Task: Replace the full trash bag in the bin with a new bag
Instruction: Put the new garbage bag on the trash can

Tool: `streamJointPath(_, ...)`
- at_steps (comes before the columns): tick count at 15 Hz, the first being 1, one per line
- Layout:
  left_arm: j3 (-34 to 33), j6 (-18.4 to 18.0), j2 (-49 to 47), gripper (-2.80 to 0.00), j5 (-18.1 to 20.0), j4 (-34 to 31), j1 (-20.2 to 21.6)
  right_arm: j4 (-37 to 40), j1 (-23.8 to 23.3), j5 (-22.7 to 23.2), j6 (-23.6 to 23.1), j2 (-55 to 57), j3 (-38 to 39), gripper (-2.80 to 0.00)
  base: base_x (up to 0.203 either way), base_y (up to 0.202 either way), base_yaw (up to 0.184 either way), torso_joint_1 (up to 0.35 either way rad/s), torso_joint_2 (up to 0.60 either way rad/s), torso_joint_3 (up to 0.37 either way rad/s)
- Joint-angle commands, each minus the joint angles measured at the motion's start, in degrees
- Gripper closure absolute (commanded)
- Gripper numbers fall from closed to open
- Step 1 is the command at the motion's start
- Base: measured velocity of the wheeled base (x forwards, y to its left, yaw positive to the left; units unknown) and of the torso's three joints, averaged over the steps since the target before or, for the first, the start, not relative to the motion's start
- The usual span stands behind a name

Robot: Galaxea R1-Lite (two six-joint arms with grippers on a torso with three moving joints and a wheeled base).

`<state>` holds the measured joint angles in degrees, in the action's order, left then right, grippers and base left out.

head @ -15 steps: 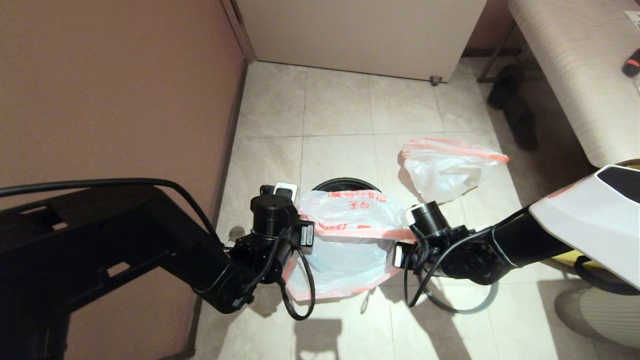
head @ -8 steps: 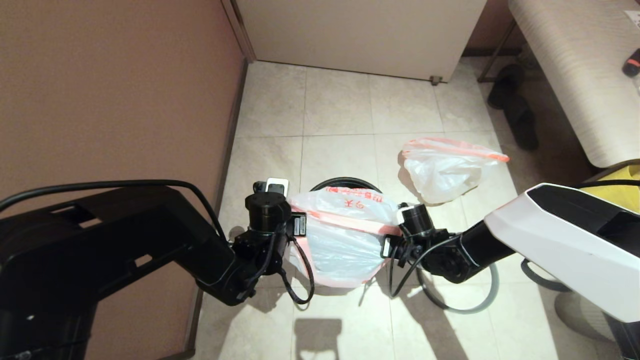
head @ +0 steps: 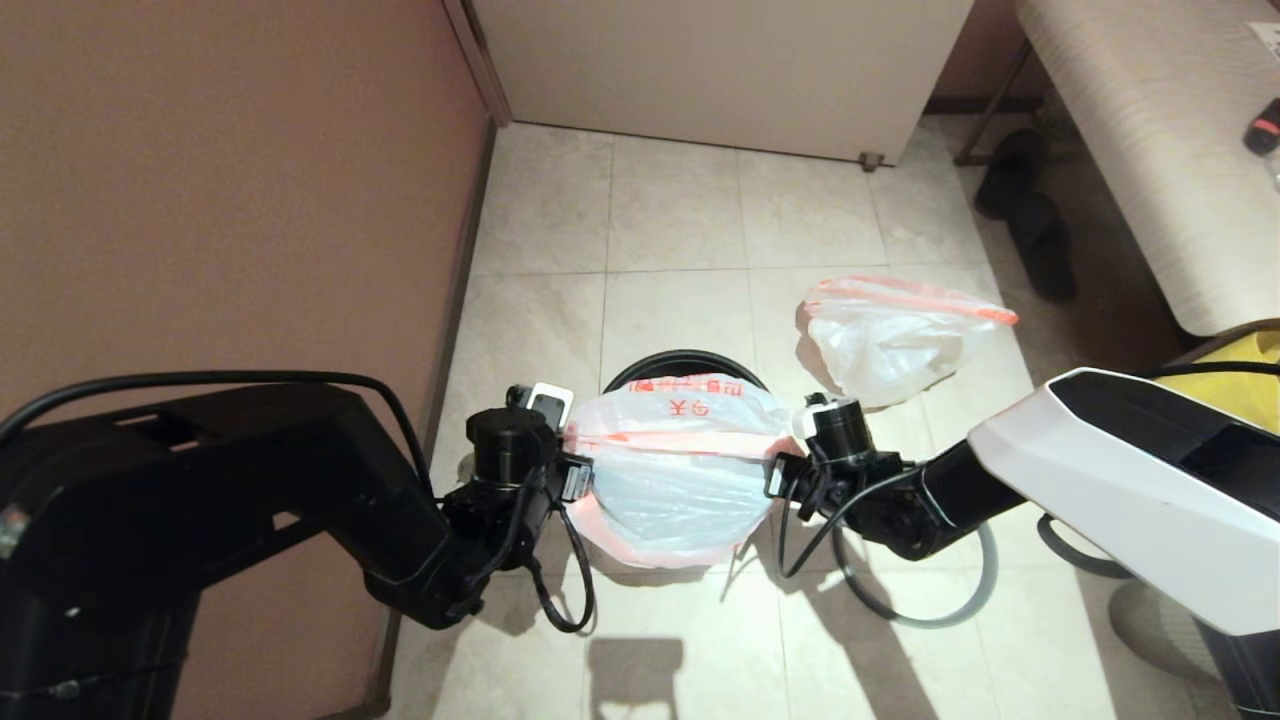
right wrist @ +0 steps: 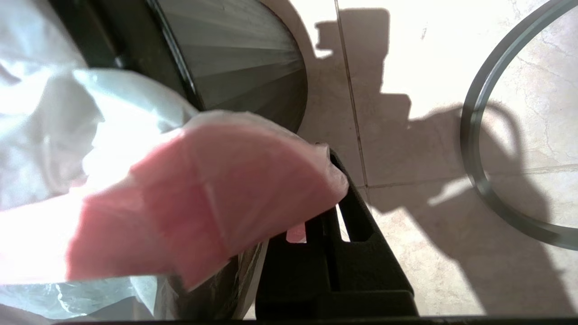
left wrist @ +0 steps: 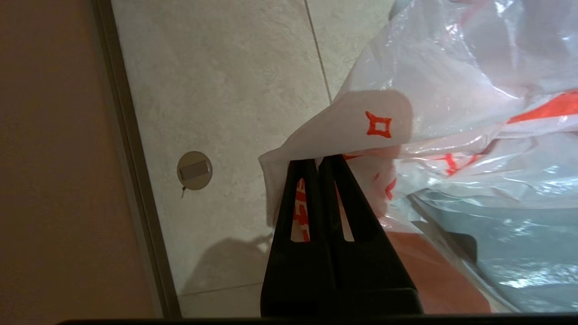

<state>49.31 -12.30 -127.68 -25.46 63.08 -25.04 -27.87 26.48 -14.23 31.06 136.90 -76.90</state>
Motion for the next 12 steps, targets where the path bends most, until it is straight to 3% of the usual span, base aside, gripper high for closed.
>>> streamJointPath(1, 1.4, -0.1, 0.5, 0.00, -0.2, 0.1, 0.9, -0.5, -0.5, -0.3, 0.2, -0.7, -0.1, 0.00, 0.000, 0.000, 0.000, 0.000, 0.00, 0.000)
streamJointPath(4, 4.1, 5.1, 0.3, 0.00, -1.3, 0.3, 0.3, -1.3, -0.7, -0.8, 0.2, -1.5, 0.0, 0.00, 0.000, 0.000, 0.000, 0.000, 0.00, 0.000)
streamJointPath(6, 4.0, 5.2, 0.5, 0.00, -1.8, 1.2, 0.2, -1.3, -0.7, -0.4, 0.2, -1.6, 0.1, 0.00, 0.000, 0.000, 0.000, 0.000, 0.00, 0.000)
streamJointPath(7, 3.9, 5.2, 1.2, -2.80, -2.0, 2.3, -0.5, -1.3, -0.7, -0.4, 0.3, -1.7, 0.1, 0.00, 0.000, 0.000, 0.000, 0.000, 0.00, 0.000)
streamJointPath(10, 3.0, 5.3, 3.9, -2.80, -2.0, 2.2, -1.7, -1.2, -0.5, -0.4, 0.3, -3.3, 0.5, 0.00, 0.000, 0.000, 0.000, 0.000, 0.00, 0.000)
streamJointPath(12, 2.3, 6.0, 7.8, -2.80, -1.8, -1.8, -2.8, -0.9, 0.0, -0.4, 0.3, -4.5, 1.2, 0.00, 0.000, 0.000, 0.000, 0.000, 0.00, 0.000)
